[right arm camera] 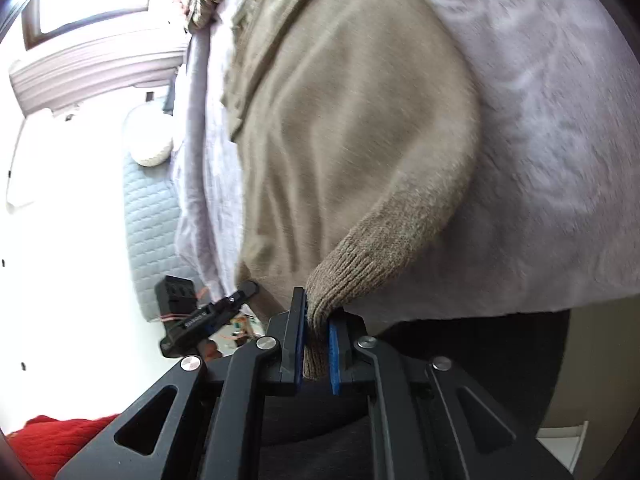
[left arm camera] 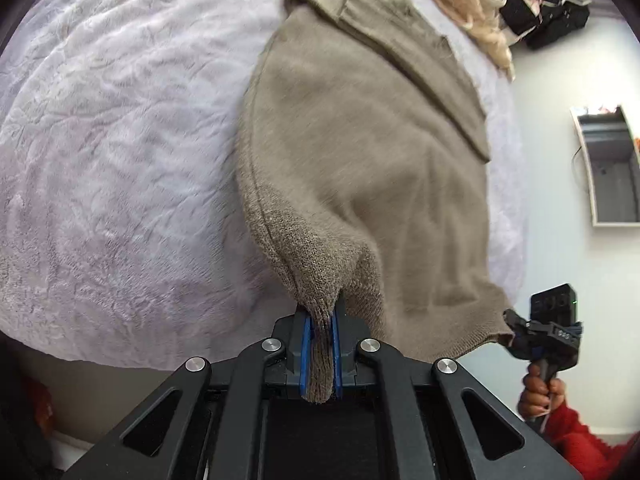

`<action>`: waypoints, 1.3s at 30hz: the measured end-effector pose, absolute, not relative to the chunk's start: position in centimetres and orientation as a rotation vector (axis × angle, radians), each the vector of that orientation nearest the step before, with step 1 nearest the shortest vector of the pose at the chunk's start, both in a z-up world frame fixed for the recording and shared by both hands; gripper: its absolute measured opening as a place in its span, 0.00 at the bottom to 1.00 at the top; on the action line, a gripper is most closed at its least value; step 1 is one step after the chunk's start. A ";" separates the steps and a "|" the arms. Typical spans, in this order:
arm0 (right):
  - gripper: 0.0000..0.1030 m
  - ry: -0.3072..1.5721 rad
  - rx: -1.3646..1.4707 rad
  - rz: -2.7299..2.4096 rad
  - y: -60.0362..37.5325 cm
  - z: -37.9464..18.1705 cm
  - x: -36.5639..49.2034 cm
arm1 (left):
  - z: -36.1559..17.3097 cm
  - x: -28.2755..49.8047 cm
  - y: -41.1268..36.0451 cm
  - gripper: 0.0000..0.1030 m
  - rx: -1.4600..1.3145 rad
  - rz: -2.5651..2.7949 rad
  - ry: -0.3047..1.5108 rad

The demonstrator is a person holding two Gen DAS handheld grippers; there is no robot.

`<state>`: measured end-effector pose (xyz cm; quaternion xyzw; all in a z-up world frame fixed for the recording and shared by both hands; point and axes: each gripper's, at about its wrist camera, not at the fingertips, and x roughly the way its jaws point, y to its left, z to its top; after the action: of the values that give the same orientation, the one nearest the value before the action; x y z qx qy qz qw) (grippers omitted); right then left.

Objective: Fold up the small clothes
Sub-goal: 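Lift the hem with both tools and fold it over toward the collar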

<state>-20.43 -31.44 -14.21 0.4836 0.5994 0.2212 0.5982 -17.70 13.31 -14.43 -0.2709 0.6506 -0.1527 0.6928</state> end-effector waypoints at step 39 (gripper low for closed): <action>0.55 1.320 0.691 0.244 -37.1 -11.5 11.4 | -11.7 14.7 8.6 0.09 -0.546 -0.285 1.299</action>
<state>11.35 -37.12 -11.50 0.3136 0.5991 0.1106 0.7284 14.66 8.58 -11.70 -0.2501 0.5951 -0.1306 0.7525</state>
